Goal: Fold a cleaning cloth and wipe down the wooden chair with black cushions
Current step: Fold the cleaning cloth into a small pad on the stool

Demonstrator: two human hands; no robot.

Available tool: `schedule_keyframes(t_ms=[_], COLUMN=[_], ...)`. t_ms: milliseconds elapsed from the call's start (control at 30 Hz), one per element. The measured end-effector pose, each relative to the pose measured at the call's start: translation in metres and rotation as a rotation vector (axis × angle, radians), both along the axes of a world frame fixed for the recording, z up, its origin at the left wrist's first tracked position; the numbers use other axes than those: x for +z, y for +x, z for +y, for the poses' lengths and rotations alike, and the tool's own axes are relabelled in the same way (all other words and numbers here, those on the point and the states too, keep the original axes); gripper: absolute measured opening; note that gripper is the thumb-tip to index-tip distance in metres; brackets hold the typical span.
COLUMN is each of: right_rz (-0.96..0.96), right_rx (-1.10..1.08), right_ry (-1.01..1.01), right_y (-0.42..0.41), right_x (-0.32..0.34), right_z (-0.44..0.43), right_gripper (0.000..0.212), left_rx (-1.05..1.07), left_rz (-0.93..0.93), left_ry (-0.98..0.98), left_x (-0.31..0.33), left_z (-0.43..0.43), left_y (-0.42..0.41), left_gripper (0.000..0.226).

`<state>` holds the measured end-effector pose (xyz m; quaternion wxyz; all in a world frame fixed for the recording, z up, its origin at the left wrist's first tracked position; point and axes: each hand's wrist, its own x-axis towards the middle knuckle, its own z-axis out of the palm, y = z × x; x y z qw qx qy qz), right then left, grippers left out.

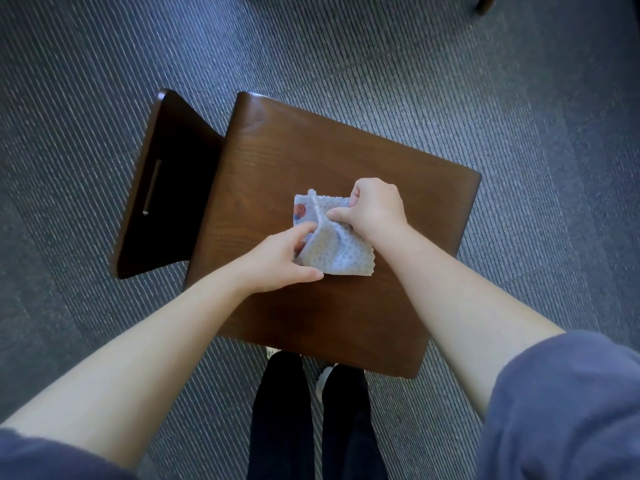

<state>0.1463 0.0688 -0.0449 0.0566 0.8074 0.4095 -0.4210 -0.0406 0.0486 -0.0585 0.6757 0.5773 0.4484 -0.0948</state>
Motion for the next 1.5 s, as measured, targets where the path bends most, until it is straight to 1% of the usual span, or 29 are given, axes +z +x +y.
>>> schedule_keyframes(t_ms=[33,67,133,167,200,267,367,467,567,667,733,800,867,933,967,1033,1100,1167,1300,1433,1500], right_rz=[0.0,-0.001,-0.003,-0.004,-0.006,-0.007,-0.003,-0.003,-0.012,-0.018,-0.022,-0.019,-0.023,-0.013,0.009,0.097,0.179,0.212,0.341,0.502,0.573], right_rx=[-0.006,-0.011,-0.009,-0.006,-0.003,-0.001,-0.005,0.002,0.009,0.019,0.014,0.009,0.01,0.018,0.016,-0.021,-0.078,-0.135,-0.236,-0.252,-0.25], right_ry=[0.006,0.014,0.027,0.031,0.034,0.038,0.046,0.052,0.059,0.065,0.072,0.085,0.094,0.104,0.122,0.19,0.269,0.32,0.295,0.234,0.196], right_y=[0.0,0.0,-0.001,-0.001,-0.001,0.0,0.0,0.0,-0.001,-0.002,-0.002,-0.002,-0.004,-0.004,-0.002,0.005,0.015,0.028,0.053,0.068,0.071], right_x=[-0.001,-0.002,-0.003,-0.003,-0.003,-0.003,-0.005,-0.004,-0.002,-0.001,-0.001,-0.001,0.001,0.0,0.0,-0.001,0.002,0.004,0.003,0.003,0.003], right_z=[-0.001,-0.002,-0.003,-0.004,-0.004,-0.004,-0.005,-0.006,-0.006,-0.008,-0.009,-0.01,-0.01,-0.012,-0.014,-0.022,-0.033,-0.047,-0.072,-0.087,-0.093], right_gripper=[0.038,0.039,0.039,0.039,0.04,0.04,0.04,0.04,0.04,0.04,0.04,0.04,0.039,0.037,0.036,0.028,0.013,0.005,0.012,0.028,0.031], left_rx=[-0.015,-0.027,-0.065,-0.098,-0.132,-0.164,-0.139,-0.106,0.003,0.068,0.088,0.099,0.115,0.111,0.08,-0.039,-0.164,-0.266,-0.358,-0.358,-0.355], left_rz=[0.026,0.047,0.103,0.13,0.136,0.085,0.021,0.024,0.032,0.061,0.097,0.165,0.223,0.241,0.248,0.293,0.345,0.391,0.466,0.452,0.449], left_ry=[0.032,0.056,0.09,0.126,0.181,0.29,0.37,0.371,0.293,0.263,0.309,0.474,0.732,0.943,0.998,1.027,1.047,1.072,1.125,1.153,1.162], left_x=[-0.001,-0.001,0.001,0.001,0.004,0.008,0.01,0.009,0.006,0.005,0.006,0.01,0.014,0.014,0.012,0.004,-0.008,-0.022,-0.044,-0.049,-0.049], left_z=[0.001,0.003,0.006,0.006,0.005,0.0,-0.006,-0.009,-0.012,-0.014,-0.014,-0.017,-0.02,-0.023,-0.023,-0.02,-0.018,-0.019,-0.023,-0.023,-0.023], left_y=[-0.001,-0.002,-0.005,-0.007,-0.007,-0.007,-0.011,-0.02,-0.033,-0.042,-0.045,-0.045,-0.038,-0.023,-0.013,0.008,0.026,0.034,0.03,0.03,0.03], left_gripper=[0.076,0.066,0.038,0.028,0.027,0.028,0.025,0.016,0.01,0.014,0.017,0.018,0.022,0.034,0.042,0.056,0.061,0.063,0.067,0.069,0.068])
